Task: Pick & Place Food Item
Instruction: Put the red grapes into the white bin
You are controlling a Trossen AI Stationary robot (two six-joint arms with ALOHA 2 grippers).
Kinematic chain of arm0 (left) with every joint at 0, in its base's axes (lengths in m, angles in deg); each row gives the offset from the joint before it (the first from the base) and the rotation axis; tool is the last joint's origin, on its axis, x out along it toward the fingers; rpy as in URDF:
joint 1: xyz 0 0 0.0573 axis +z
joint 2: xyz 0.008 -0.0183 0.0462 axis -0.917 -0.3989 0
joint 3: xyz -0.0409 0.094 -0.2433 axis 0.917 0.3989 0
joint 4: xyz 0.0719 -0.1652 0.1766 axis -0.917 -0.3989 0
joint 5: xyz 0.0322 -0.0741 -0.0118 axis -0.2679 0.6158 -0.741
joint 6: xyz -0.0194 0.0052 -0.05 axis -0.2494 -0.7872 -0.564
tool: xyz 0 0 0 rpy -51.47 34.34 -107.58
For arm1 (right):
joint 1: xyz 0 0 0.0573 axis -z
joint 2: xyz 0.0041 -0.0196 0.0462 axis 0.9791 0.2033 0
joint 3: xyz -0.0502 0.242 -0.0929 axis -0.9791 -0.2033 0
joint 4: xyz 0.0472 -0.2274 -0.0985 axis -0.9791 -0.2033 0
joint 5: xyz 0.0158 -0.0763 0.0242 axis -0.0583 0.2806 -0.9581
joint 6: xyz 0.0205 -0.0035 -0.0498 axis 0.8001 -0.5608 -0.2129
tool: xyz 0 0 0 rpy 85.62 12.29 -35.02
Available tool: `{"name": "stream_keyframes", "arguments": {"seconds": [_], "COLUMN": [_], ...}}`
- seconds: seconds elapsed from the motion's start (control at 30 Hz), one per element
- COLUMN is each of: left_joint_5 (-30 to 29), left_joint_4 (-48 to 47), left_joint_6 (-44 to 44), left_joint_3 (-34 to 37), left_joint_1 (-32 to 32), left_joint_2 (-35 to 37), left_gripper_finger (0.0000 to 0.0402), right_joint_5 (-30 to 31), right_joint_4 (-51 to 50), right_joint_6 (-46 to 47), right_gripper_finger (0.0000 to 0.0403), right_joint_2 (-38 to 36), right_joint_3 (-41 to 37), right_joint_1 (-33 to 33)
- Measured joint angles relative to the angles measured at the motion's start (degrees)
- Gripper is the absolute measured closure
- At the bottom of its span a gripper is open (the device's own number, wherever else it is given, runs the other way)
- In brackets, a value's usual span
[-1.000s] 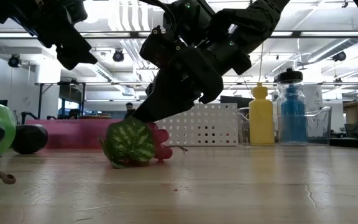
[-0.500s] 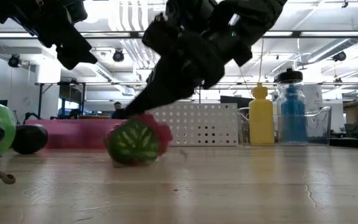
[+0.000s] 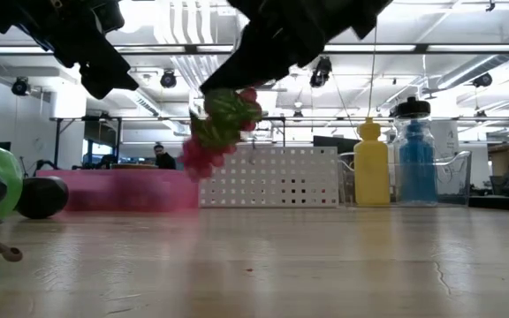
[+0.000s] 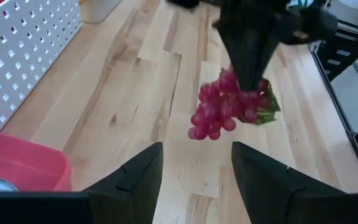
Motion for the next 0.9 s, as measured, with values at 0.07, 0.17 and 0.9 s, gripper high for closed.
{"name": "stream_keyframes", "arguments": {"seconds": [0.07, 0.17, 0.9], "left_joint_5": [0.0, 0.0, 0.0], "left_joint_4": [0.0, 0.1, 0.5], "left_joint_6": [0.0, 0.0, -0.2], "left_joint_3": [0.0, 0.0, 0.1], "left_joint_1": [0.0, 0.0, 0.0], "left_joint_2": [0.0, 0.0, 0.0], "left_gripper_finger": [0.0206, 0.0209, 0.0208], "right_joint_5": [2.8, 6.2, 17.4], "right_joint_4": [-1.7, -2.6, 1.2], "right_joint_6": [-1.1, -2.2, -1.9], "right_gripper_finger": [0.0390, 0.0390, 0.0390], "right_joint_2": [-1.5, -3.4, -9.3], "right_joint_3": [0.0, 0.0, 0.0], "right_joint_1": [0.0, 0.3, 15.4]}}
